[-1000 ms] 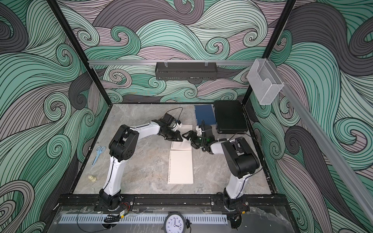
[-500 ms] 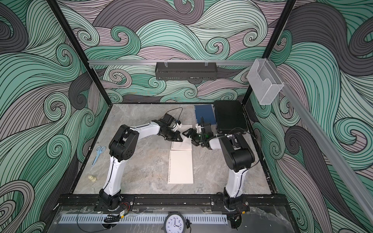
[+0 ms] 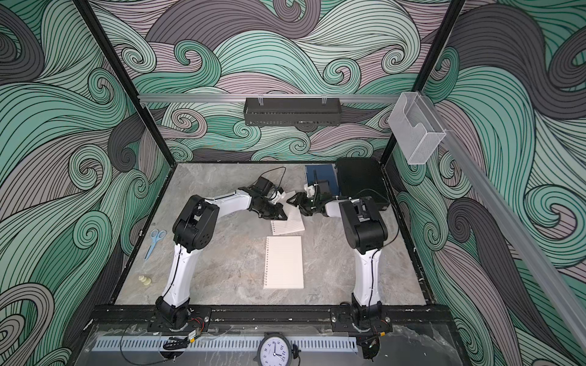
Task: Tear off pages from different notebooks
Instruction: Tear off the paper from the notebook.
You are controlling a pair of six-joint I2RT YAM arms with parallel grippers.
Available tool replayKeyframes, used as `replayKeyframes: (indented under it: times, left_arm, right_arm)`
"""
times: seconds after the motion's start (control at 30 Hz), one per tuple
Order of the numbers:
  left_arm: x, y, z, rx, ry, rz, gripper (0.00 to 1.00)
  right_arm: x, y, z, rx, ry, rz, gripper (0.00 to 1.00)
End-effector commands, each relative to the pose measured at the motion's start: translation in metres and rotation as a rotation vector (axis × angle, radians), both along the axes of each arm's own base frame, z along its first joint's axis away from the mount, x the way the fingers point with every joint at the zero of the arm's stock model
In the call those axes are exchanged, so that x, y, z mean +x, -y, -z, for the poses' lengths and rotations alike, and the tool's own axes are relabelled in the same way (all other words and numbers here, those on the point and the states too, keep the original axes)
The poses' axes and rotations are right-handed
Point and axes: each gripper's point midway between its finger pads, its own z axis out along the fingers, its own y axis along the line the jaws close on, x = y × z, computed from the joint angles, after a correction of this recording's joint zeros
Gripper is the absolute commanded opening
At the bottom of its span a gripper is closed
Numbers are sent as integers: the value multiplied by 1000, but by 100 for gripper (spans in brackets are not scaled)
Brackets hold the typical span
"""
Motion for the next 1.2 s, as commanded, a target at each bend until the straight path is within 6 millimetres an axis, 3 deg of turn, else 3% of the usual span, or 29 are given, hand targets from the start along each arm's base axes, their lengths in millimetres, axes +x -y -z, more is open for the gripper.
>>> replayKeyframes:
  times: [0.0,0.17,0.23,0.47,0.63,0.73,0.97,1.17]
  left_arm:
    - [-8,-36,58,163,-102,-59,12]
    - [1,-41,55,166,-95,-57,12]
    - [4,-40,48,151,-85,-52,18]
    - [35,-24,1,94,-2,-36,40]
    - [48,-20,-28,60,36,-46,44]
    - [55,-28,-40,70,62,-79,46]
    - [77,-88,-28,247,74,-256,46]
    - [69,-93,-20,210,36,-265,45]
  right_arm:
    - [1,10,21,-70,-53,-19,59]
    - [7,8,18,-90,-52,-54,53]
    - [5,8,18,-86,-52,-58,51]
    - [-2,7,18,-74,-38,-70,50]
    - [-5,4,17,-63,-29,-94,51]
    - [-5,4,17,-68,-27,-102,51]
    - [2,3,12,-78,-5,-113,51]
    - [11,1,11,-101,1,-131,51]
